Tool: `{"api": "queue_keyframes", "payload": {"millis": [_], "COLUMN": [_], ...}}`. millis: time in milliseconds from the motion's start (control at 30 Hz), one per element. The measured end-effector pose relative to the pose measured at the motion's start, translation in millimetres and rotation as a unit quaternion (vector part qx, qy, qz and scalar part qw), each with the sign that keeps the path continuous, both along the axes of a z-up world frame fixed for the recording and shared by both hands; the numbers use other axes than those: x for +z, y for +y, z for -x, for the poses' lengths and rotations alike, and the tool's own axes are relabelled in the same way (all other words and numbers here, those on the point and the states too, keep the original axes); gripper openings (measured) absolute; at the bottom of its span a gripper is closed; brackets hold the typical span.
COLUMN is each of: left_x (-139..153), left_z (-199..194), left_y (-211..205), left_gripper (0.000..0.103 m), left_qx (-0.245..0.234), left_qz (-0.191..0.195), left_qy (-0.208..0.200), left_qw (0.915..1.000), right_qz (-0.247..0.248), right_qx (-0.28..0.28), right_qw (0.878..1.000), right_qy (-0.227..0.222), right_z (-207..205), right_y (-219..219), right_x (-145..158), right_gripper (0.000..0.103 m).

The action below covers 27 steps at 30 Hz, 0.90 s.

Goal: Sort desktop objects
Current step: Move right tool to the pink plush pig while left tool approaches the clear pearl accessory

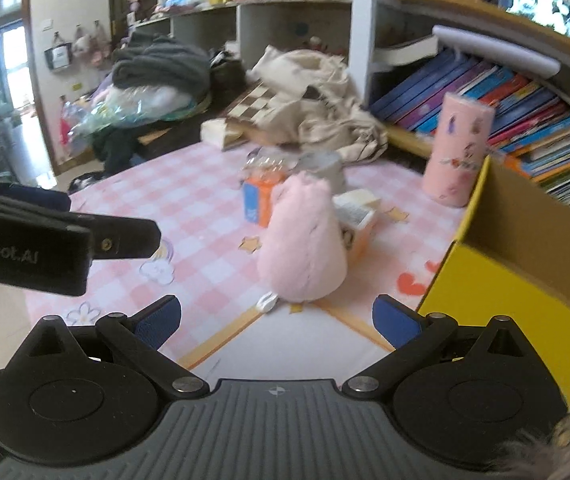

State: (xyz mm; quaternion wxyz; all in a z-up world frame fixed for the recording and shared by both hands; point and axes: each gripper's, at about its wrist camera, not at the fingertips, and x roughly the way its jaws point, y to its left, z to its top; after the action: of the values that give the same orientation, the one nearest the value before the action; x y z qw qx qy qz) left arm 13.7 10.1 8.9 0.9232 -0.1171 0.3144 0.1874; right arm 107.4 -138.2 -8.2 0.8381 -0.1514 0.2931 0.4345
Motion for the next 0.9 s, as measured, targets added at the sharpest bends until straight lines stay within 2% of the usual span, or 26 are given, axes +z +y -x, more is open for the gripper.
{"api": "queue_keyframes", "payload": {"millis": [167, 267, 400, 533, 700, 900], "left_x": [-3.0, -5.0, -3.6, -0.8, -4.4, -4.0], "left_z": [-2.1, -7.4, -18.7, -29.5, -47.3, -72.7], "left_y": [2.9, 6.2, 20.8, 38.6, 61.5, 85.2], "left_gripper": [0.103, 0.103, 0.103, 0.103, 0.103, 0.103], "left_qx": [0.012, 0.002, -0.017, -0.031, -0.058, -0.097], "left_qz": [-0.002, -0.002, -0.002, 0.002, 0.009, -0.004], "left_qy": [0.009, 0.012, 0.008, -0.001, 0.008, -0.005], "left_qw": [0.9999, 0.9999, 0.9998, 0.9995, 0.9982, 0.9953], "right_qz": [0.018, 0.026, 0.035, 0.036, 0.044, 0.058], "right_qx": [0.025, 0.028, 0.007, -0.023, -0.052, -0.082], "right_qw": [1.000, 0.999, 0.999, 0.998, 0.997, 0.993], "right_qy": [0.005, -0.011, -0.034, -0.037, -0.036, -0.059], "right_z": [4.9, 7.2, 4.4, -1.2, -4.0, -12.2], "right_y": [5.0, 11.7, 22.0, 31.5, 47.6, 70.5], "right_x": [-7.3, -9.1, -8.6, -7.5, -11.2, -13.7], "right_gripper": [0.103, 0.101, 0.101, 0.101, 0.101, 0.101]}}
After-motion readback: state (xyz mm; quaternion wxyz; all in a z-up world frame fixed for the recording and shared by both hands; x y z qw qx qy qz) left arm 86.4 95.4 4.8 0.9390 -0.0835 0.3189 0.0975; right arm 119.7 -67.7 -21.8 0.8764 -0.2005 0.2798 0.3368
